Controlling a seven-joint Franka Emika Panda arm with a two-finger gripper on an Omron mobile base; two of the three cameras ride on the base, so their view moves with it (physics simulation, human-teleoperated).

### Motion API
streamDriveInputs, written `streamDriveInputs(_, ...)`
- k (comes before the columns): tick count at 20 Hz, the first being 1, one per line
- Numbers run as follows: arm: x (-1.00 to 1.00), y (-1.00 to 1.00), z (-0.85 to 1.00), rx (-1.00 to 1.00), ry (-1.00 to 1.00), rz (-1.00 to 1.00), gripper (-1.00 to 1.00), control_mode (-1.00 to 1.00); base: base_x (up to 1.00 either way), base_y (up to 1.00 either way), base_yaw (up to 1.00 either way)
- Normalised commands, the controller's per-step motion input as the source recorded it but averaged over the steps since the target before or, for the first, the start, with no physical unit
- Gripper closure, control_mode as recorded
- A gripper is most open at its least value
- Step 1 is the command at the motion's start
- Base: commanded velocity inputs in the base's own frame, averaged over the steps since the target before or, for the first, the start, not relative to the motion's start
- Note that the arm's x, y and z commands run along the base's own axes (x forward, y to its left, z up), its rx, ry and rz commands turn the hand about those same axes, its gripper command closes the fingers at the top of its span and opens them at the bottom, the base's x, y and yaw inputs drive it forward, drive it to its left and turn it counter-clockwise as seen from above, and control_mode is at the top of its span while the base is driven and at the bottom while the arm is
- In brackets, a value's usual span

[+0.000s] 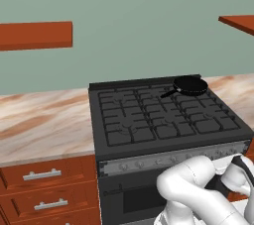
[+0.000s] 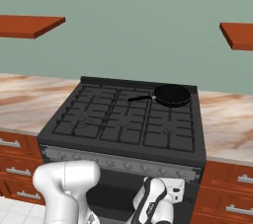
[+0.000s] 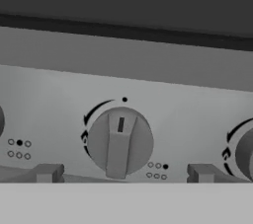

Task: Turn on the rear right burner of the stove.

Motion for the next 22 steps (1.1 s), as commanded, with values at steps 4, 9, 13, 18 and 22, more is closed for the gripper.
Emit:
streamDriveInputs(4,0.0,0.0,0.0,0.08,0.0,0.0,-1.0,-1.0,0.0,0.0,0.0)
streamDriveInputs(9,0.0,0.0,0.0,0.07,0.0,0.0,-1.0,-1.0,0.0,0.0,0.0)
streamDriveInputs(13,0.0,0.0,0.08,0.07,0.0,0.0,-1.0,-1.0,0.0,0.0,0.0)
streamDriveInputs(18,0.02,0.04,0.12,0.05,0.0,0.0,1.0,-1.0,0.0,0.0,0.0)
streamDriveInputs(22,0.0,0.1,0.24,0.01,0.0,0.0,1.0,-1.0,0.0,0.0,0.0)
